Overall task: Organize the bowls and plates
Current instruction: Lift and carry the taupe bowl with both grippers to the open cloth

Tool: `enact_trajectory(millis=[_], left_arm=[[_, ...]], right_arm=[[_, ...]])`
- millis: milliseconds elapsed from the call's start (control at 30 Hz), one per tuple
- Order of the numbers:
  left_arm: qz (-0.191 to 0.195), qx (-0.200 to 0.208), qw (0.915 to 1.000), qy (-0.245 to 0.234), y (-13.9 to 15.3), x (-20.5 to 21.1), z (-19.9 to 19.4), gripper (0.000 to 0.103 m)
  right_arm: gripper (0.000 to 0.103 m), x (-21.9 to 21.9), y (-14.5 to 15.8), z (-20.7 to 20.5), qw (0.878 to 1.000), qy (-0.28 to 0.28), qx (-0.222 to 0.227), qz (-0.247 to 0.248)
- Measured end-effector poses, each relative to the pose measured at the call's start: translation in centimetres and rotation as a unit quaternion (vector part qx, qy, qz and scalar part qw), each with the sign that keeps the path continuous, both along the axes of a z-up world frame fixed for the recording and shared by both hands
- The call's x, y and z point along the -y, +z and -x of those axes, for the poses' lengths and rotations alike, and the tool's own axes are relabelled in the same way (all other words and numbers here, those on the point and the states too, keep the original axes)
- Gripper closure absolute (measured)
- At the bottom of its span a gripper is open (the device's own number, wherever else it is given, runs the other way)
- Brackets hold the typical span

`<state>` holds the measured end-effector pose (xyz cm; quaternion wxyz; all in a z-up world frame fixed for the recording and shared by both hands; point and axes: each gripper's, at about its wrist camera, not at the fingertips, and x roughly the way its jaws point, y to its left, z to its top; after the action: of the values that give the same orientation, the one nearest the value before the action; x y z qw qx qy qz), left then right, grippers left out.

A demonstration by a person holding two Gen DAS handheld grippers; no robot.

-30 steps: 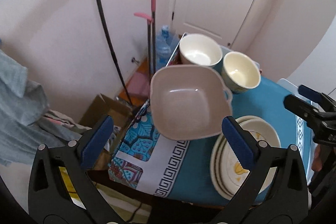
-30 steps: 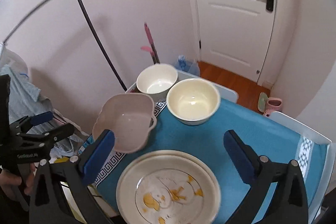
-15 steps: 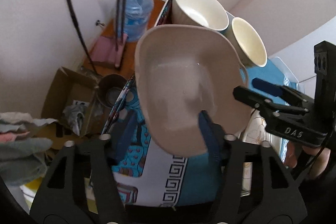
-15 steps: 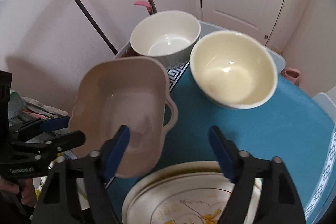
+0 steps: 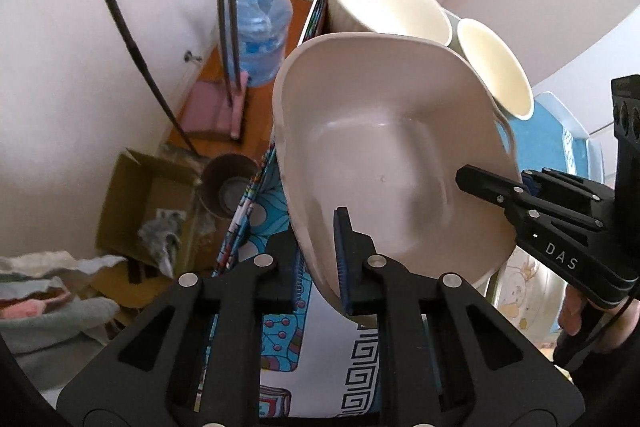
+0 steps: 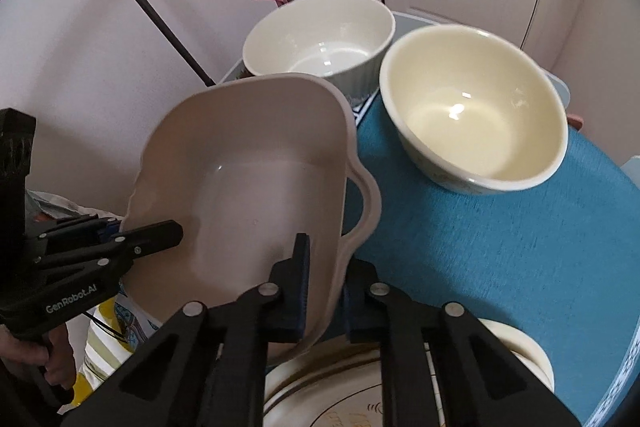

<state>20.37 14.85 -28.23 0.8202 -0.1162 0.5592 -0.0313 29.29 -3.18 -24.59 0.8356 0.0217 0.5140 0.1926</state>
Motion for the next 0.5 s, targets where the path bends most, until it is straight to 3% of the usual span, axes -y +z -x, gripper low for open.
enact_trajectory(millis=[267,500], left_arm=[[-0.047,0.058,0.9967,-0.033,6.0,3.9,1.2,0.091],[-0.049,0.104,0.9904,-0.077,11.0,12.4,2.9,0.091]], right_arm=[[0.091,3.9,4.4,3.6,0.998,-0.028,0.054,-0.035],[0.091,11.7,8.6,9.1,0.99,-0.087,0.098,-0.052]])
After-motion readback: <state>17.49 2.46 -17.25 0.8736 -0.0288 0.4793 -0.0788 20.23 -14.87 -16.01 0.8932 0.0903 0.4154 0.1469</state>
